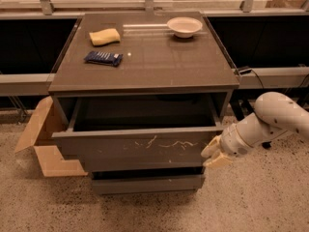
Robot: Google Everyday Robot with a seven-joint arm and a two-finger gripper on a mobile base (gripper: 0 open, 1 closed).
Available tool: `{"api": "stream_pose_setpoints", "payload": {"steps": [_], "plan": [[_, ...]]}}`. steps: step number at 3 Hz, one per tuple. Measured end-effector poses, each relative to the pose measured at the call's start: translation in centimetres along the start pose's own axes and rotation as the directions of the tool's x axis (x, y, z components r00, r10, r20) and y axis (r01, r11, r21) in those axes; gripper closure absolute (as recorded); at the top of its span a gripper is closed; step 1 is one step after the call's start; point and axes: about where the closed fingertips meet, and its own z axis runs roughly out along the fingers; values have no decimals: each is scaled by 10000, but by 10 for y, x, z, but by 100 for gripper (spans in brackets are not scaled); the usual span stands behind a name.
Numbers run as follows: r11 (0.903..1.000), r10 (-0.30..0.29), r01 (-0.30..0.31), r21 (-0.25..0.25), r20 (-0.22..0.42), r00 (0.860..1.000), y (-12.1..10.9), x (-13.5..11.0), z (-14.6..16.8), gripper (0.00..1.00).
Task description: Close top drawer
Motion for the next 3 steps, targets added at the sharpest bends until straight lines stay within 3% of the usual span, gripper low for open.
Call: {"api": "stream_pose_setpoints", "payload": {"steps": [1, 3], "plan": [[9981, -83, 89, 608, -100, 9999, -21, 7, -19, 64], [9921, -60, 77, 1251, -137, 9999, -49, 22, -40, 17]]}}
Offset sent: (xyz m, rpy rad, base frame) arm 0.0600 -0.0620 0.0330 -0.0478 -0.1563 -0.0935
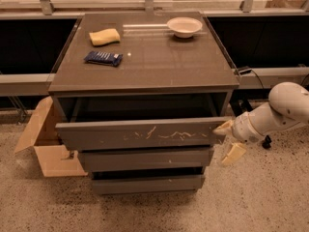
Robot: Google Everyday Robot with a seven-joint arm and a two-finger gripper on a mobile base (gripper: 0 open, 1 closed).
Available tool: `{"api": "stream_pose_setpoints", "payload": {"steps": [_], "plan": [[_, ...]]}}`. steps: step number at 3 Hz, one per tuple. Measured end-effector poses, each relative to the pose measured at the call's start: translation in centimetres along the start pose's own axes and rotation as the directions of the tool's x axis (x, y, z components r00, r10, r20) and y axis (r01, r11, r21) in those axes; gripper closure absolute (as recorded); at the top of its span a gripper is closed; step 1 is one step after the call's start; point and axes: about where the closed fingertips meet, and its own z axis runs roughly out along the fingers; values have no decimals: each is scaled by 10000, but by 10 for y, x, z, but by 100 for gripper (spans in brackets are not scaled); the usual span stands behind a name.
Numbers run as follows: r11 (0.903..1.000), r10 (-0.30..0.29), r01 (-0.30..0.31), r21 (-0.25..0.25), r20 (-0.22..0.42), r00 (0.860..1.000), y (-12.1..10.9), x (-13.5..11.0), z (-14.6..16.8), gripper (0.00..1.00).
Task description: Close top drawer
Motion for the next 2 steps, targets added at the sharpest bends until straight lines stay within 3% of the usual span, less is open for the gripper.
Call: {"api": "stream_pose_setpoints", "payload": {"steps": [1, 2], "plan": [[9997, -37, 33, 240, 189, 9998, -5, 7, -9, 0], [9987, -325, 292, 427, 802, 9963, 9, 4, -24, 0]]}}
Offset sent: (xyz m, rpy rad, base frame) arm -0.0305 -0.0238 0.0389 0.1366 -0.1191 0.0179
